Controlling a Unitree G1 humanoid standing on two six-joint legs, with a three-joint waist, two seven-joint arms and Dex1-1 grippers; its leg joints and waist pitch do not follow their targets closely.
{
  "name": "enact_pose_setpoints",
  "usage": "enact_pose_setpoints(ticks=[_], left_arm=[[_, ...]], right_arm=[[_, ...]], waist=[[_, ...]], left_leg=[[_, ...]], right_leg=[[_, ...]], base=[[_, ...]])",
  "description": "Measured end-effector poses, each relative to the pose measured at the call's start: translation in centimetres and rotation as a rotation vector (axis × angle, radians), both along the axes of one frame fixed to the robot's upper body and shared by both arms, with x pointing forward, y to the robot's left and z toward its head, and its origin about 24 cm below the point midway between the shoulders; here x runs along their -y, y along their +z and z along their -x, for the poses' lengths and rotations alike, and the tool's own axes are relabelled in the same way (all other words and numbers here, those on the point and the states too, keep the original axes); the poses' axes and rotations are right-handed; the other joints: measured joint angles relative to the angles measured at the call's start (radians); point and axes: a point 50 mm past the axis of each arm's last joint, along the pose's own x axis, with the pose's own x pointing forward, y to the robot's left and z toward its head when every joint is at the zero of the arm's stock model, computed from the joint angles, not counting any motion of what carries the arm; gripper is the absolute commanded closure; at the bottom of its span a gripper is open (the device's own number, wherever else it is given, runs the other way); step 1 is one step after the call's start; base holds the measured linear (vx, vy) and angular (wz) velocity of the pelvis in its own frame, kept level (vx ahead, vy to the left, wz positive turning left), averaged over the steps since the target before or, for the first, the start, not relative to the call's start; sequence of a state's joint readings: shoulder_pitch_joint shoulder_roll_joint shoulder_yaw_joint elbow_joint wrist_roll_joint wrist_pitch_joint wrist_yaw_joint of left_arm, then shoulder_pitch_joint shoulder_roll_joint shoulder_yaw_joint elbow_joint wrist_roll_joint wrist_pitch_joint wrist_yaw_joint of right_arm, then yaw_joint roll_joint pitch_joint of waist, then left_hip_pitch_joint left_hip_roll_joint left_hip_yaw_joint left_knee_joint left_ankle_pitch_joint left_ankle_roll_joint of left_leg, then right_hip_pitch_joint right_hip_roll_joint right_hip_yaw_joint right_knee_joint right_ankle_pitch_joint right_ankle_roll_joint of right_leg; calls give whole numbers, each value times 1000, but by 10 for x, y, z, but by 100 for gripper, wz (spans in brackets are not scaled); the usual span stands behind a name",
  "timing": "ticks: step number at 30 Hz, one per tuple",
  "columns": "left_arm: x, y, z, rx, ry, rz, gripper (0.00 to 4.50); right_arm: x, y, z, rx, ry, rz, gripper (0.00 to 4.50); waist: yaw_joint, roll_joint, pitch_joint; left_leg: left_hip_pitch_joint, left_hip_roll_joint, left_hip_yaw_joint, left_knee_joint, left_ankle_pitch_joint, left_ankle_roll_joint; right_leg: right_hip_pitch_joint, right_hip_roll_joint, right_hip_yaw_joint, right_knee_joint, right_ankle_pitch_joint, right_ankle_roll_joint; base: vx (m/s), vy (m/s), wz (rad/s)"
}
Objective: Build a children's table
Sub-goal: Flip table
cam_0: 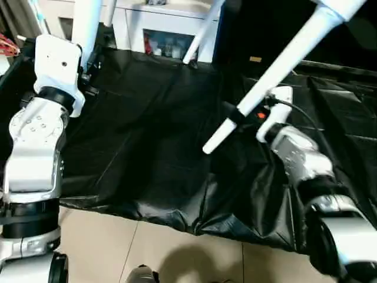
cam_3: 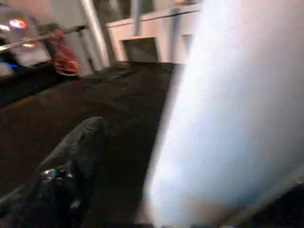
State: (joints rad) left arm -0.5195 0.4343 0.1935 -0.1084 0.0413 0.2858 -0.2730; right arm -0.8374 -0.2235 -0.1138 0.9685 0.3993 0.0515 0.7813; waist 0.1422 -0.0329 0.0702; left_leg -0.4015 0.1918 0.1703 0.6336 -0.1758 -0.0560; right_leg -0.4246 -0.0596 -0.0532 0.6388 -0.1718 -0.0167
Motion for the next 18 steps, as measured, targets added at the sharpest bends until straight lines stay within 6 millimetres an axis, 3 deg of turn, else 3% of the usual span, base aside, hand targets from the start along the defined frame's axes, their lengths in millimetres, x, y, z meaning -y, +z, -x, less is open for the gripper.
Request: enact_pose_setpoints(ticks=[1,5,7,18], left_arm=[[0,0,1,-1,1,0,287],[-3,-1,2,-13,8,4,287],[-5,-1,3,-10,14,7,288],[-7,-1,4,0,26,16,288]], right_arm=[[-1,-3,2,-5,36,-7,77],[2,-6,7,-5,132,-21,95],[2,-7,9,0,186,-37,125],[12,-8,16,14,302,-28,206]], waist=[[1,-2,0],[2,-4,0],[2,-4,0],[5,-3,0]], left_leg=[[0,0,0,0,0,0],[0,1,0,0,0,0],[0,1,0,0,0,0],[-1,1,0,0,0,0]], right_leg=[[0,0,-1,0,0,0],[0,0,-1,0,0,0],[0,0,-1,0,0,0],[0,0,-2,0,0,0]], base=[[0,0,0],[0,0,0],[0,0,0],[0,0,0]])
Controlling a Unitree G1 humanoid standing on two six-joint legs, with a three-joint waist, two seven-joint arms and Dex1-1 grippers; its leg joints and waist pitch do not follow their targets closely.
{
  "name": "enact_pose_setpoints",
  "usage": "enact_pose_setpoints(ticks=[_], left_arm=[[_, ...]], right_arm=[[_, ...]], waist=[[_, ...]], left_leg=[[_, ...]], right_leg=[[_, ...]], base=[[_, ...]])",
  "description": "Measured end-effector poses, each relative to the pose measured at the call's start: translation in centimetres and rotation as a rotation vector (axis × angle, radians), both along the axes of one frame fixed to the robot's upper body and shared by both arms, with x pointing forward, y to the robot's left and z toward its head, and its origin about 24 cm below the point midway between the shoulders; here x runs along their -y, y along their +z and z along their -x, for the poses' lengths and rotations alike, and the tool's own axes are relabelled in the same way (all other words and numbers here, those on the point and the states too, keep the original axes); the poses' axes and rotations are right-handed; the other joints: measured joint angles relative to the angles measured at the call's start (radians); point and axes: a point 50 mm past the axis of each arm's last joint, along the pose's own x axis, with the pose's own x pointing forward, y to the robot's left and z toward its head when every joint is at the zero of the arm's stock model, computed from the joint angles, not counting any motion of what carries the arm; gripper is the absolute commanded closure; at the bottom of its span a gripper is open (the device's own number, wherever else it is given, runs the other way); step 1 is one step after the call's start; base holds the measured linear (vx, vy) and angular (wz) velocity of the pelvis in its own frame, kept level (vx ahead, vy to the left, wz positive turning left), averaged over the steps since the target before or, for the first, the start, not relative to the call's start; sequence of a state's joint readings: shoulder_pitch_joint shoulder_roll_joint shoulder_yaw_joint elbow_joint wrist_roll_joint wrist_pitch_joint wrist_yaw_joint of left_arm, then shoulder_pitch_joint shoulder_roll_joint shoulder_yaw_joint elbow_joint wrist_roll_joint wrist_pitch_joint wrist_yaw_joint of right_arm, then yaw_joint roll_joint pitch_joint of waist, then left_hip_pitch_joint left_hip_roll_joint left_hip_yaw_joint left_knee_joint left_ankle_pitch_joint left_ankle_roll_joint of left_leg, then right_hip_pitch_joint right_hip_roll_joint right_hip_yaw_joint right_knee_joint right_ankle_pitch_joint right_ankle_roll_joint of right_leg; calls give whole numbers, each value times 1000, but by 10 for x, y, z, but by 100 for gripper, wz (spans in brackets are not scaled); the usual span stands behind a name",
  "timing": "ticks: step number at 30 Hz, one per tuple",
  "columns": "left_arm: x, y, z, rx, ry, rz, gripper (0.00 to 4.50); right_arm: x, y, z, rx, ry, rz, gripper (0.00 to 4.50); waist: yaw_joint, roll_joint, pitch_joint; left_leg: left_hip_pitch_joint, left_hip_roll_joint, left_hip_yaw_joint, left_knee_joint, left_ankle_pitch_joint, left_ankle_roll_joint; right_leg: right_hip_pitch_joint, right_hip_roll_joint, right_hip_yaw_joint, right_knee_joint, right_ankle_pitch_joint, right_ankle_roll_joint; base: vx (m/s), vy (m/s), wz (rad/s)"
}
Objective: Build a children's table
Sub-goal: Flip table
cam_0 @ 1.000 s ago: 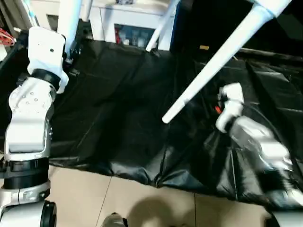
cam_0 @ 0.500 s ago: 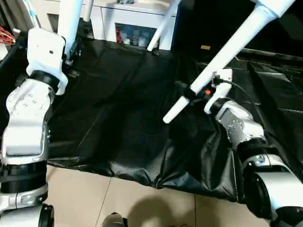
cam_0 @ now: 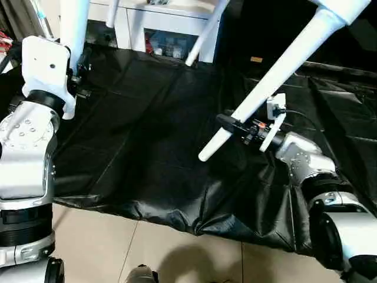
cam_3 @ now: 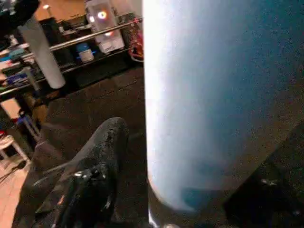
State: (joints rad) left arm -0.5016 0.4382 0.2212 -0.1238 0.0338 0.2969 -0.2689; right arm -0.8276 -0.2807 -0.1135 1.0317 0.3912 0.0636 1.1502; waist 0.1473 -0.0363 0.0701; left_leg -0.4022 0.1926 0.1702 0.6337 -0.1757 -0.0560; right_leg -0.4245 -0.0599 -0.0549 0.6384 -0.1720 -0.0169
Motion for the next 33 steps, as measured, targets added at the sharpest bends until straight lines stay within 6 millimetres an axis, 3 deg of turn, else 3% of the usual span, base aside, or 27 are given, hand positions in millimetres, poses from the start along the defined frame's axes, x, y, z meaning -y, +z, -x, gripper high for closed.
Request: enact_pose_setpoints(ticks=[10,20,26,33], left_arm=[[0,-28,1,-78,-19,55,288],[-7,-84,8,-259,-6,166,289],[-10,-97,12,-273,-3,183,289],[-18,-102,11,-289,-5,169,289]], right_arm=[[17,2,11,125,-105,132,290],[20,7,47,214,-239,231,297],[8,4,68,178,-295,284,299],[-5,-2,75,127,-358,308,299]], waist=[[2,0,0],[-2,-1,-1],[-3,-18,-12],[-18,-27,-18]], left_leg=[[1,0,0,0,0,0],[1,1,-1,-7,0,0],[5,2,-1,-14,0,-1],[28,-1,0,-29,0,-1]], right_leg=[[3,-1,-1,-1,-1,1],[9,-1,-6,-13,-1,2],[11,0,-8,-16,-4,5],[31,-1,-8,-29,-8,11]], base=[[0,0,0],[0,0,0],[0,0,0],[0,0,0]])
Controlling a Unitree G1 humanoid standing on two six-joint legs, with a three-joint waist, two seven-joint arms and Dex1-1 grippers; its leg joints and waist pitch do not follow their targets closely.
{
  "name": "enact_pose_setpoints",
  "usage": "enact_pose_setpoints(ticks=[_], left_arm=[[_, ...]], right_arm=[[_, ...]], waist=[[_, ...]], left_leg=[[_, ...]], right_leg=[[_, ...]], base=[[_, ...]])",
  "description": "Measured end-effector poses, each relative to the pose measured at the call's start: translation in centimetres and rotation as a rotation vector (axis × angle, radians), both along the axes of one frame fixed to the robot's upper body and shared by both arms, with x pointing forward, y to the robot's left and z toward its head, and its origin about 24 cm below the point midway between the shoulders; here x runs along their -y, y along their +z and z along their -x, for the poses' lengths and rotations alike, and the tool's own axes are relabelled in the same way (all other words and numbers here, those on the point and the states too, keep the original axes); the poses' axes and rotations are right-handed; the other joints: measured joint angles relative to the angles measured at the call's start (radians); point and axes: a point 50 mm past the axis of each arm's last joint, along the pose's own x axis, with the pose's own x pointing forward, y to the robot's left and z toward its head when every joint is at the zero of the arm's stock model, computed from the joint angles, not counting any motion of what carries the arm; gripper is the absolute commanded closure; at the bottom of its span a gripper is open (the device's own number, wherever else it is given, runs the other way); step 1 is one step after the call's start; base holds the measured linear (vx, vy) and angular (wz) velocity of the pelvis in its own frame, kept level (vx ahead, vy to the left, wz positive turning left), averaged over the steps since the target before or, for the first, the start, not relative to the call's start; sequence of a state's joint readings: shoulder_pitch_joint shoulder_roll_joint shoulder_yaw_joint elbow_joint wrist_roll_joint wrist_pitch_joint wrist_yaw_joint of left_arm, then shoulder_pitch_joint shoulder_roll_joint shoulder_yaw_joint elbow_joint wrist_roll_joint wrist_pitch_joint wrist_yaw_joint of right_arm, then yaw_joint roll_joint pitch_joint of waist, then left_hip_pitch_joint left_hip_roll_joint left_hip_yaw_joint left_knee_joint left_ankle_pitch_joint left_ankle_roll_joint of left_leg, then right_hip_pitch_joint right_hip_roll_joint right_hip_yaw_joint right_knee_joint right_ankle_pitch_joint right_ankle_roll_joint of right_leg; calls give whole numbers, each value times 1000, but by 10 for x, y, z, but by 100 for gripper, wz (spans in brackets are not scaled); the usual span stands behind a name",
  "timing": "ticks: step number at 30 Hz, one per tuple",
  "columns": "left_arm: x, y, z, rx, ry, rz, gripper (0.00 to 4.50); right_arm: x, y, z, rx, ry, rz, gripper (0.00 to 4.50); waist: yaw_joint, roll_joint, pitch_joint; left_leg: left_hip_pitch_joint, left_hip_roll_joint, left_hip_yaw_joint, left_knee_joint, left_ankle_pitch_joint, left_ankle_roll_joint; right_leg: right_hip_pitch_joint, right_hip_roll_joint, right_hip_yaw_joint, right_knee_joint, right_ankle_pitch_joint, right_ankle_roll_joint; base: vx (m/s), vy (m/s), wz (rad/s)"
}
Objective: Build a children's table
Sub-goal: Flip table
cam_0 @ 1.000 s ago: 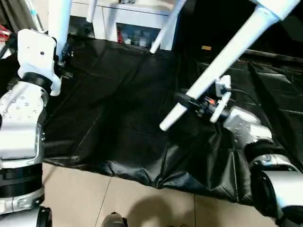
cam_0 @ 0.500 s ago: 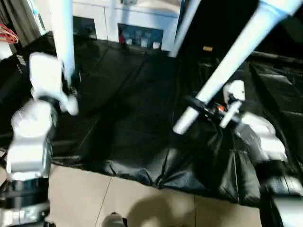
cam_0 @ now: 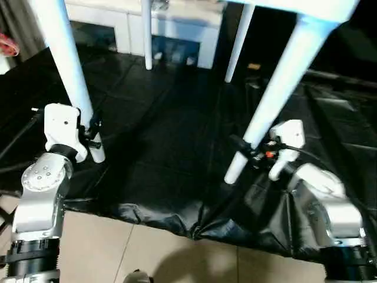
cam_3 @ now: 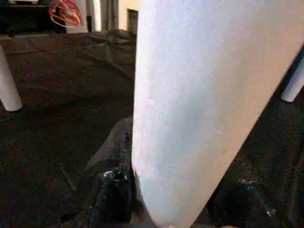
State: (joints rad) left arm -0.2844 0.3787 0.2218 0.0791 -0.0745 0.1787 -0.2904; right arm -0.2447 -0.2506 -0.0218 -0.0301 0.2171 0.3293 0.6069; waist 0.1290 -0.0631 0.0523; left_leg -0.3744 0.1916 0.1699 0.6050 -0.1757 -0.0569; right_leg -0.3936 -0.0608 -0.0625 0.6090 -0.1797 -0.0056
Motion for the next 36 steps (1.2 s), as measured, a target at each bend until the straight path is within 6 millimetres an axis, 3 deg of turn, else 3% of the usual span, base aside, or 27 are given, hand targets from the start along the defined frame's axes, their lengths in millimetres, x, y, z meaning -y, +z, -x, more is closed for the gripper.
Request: enact_pose_setpoints(ticks=[5,6,7,8,12,15,19,24,28,31,36], left_arm=[[-7,0,3,-12,-2,-13,289],[-8,0,4,-14,-6,-13,254],[-10,0,7,-16,-16,-17,219],[-11,0,10,-23,-26,-36,219],[-14,-7,23,-68,-51,-87,177],[-15,-9,35,-68,-78,-52,173],[-22,-1,58,-24,-73,-1,127],[-27,4,82,-22,-77,22,78],[-25,3,105,-59,-74,42,47],[-17,0,110,-60,-44,98,47],[1,-14,112,-104,11,232,47]], right_arm=[[-7,0,3,-21,-21,1,299],[-8,0,3,-25,-19,1,299],[-9,-1,4,-27,-15,2,243],[-10,-1,5,-25,-12,3,229],[-18,-4,9,-24,-32,6,194],[-18,-4,19,-42,-35,3,175],[-18,-2,44,-63,-61,-11,130],[-16,5,64,-56,-102,-25,86],[6,6,80,-70,-216,-4,78],[17,7,86,-69,-296,-1,78],[16,-1,97,-141,-352,-99,78]], waist=[[-14,-5,-3],[-15,-5,-4],[-17,-6,-5],[-18,-6,-6],[-23,-4,-5],[-18,-4,-5],[-16,-2,-4],[-16,11,1],[-16,16,3],[-16,22,6],[-32,29,3]], left_leg=[[9,0,0,-4,0,0],[8,0,0,-5,0,-1],[9,0,0,-5,0,-1],[9,0,0,-5,0,-1],[7,-1,1,-8,0,-1],[7,-1,1,-10,-1,-3],[7,0,1,-14,-3,-5],[9,0,1,-16,-3,-7],[15,-1,1,-16,-4,-7],[25,-1,-1,-17,-4,-7],[25,-2,-6,-19,-4,-7]], right_leg=[[7,0,0,-1,-1,1],[7,0,0,-1,-2,2],[7,0,0,-1,-3,2],[7,0,0,-1,-4,2],[5,0,1,-2,-5,2],[4,1,1,-2,-7,1],[3,1,1,-1,-10,-1],[2,2,1,0,-14,1],[7,2,1,-1,-15,2],[13,2,-1,-8,-15,2],[14,2,-5,-18,-15,2]], base=[[0,0,0],[0,0,0],[0,0,0],[0,0,0],[0,0,0],[0,0,0],[0,0,0],[0,0,0],[0,0,0],[0,0,0],[0,0,0]])
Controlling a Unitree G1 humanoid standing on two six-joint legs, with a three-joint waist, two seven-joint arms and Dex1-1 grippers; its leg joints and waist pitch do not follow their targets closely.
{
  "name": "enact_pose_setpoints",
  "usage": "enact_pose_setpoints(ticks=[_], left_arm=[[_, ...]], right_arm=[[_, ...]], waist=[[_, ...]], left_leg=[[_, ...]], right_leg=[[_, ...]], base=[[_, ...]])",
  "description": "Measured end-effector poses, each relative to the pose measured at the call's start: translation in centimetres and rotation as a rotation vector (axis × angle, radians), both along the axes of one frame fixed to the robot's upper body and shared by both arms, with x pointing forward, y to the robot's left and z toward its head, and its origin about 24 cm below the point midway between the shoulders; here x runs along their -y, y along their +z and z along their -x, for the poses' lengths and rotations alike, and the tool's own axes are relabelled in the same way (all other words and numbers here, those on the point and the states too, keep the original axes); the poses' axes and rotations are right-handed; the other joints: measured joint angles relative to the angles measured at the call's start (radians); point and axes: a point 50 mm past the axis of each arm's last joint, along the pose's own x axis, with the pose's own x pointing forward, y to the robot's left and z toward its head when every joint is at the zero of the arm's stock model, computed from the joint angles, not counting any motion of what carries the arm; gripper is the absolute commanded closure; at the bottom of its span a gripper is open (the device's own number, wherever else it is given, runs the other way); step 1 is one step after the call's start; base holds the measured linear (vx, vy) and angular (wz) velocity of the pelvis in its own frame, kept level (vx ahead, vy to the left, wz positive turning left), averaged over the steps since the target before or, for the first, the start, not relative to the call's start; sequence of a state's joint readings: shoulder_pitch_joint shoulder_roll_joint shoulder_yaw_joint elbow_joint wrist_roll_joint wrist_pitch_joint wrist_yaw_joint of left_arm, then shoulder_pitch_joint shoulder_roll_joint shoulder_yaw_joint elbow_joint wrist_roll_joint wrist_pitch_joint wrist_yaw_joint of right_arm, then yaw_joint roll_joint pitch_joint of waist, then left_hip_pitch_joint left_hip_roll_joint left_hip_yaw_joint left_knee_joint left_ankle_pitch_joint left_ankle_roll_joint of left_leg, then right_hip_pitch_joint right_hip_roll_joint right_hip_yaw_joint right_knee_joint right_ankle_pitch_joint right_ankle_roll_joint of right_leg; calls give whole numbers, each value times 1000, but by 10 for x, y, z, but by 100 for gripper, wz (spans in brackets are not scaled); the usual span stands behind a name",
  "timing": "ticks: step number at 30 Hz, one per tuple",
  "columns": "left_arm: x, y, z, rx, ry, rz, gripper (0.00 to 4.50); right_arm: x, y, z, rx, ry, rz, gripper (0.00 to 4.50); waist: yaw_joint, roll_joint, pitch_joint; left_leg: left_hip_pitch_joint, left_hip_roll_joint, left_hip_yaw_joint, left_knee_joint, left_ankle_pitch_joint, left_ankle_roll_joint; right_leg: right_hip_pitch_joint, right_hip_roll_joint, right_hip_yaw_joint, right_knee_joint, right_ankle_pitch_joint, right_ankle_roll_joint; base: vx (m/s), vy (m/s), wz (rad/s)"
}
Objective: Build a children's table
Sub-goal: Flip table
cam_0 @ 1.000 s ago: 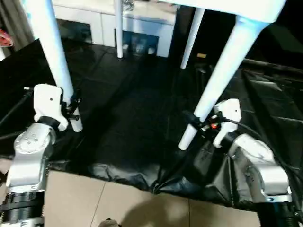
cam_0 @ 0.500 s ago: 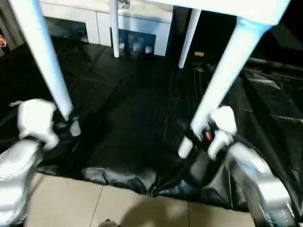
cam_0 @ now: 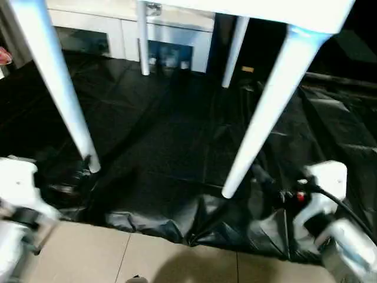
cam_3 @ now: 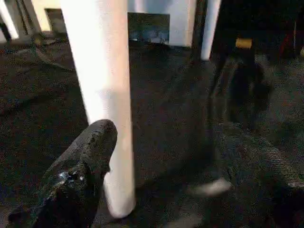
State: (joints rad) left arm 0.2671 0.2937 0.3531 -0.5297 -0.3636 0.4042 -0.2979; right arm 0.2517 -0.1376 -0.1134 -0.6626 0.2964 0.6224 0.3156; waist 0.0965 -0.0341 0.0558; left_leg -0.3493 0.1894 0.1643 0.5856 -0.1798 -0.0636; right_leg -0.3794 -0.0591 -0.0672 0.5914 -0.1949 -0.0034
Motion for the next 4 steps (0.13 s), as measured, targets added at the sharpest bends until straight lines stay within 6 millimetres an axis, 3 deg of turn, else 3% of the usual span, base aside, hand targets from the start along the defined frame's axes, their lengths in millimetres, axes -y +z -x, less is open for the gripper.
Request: enact_pose_setpoints(ticks=[4], left_arm=[[18,-9,0,-46,-25,-39,47]], right_arm=[[-8,-4,3,-21,36,-13,78]], waist=[[-14,-2,-1]], left_leg=[[-1,-3,-8,-1,0,0]], right_leg=[[0,1,-2,-7,0,0]], base=[[0,0,0]])
